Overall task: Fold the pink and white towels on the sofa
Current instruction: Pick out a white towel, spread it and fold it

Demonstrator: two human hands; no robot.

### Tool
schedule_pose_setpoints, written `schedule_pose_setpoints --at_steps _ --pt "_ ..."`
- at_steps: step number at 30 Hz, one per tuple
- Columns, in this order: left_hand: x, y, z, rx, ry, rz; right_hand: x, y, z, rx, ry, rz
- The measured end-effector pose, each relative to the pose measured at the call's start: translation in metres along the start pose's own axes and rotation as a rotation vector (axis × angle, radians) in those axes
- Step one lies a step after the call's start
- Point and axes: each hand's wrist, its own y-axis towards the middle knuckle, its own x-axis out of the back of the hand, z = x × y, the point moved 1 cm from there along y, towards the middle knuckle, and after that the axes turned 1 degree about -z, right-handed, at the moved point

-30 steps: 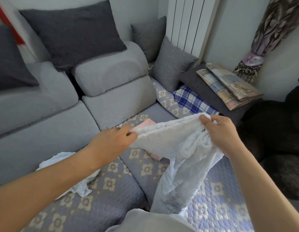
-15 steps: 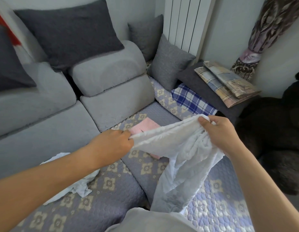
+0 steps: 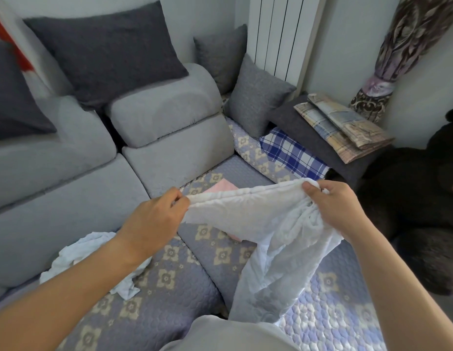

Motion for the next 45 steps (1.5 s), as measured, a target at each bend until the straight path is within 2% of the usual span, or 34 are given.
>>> schedule_pose_setpoints --at_steps 3,5,10,14,18,23,28,33,38,42,45 --pt "0.000 -0.001 0.006 -0.118 0.082 -0.021 0.002 0.001 -0.002 0.017 -0.047 0.043" --pt "-0.002 -0.001 0.008 -0.117 -0.018 -0.014 0.004 0.001 -0.001 0.037 -0.066 0.056" --pt "-0.009 -0.007 0.007 0.285 -0.542 0.065 0.005 0.001 -0.002 0.047 -0.017 -0.016" --pt "-0.014 -0.004 0.007 0.557 -0.762 0.100 0.005 -0.001 -0.008 0.050 0.045 0.008" --pt "-0.016 -0.007 0.013 0.621 -0.773 0.181 0.006 -0.002 -0.013 0.093 0.027 0.047" --pt "-0.023 -0.010 0.015 0.532 -0.679 0.288 0.003 0.001 -0.016 0.126 -0.057 0.087" --pt "-0.025 -0.009 0.014 0.413 -0.462 0.394 0.003 0.002 -0.017 0.129 -0.098 0.138" --pt "-0.025 -0.008 0.010 0.416 -0.575 0.276 0.005 0.004 -0.021 0.111 -0.111 0.120" --pt "-0.030 -0.012 0.009 0.614 -0.798 0.171 0.007 0.005 -0.027 0.075 -0.064 0.068" --pt "-0.031 -0.009 0.011 0.644 -0.938 0.154 0.007 0.005 -0.029 0.060 0.008 0.006" --pt "-0.032 -0.009 0.015 0.761 -1.125 0.116 0.007 0.004 -0.028 0.069 0.031 -0.004"
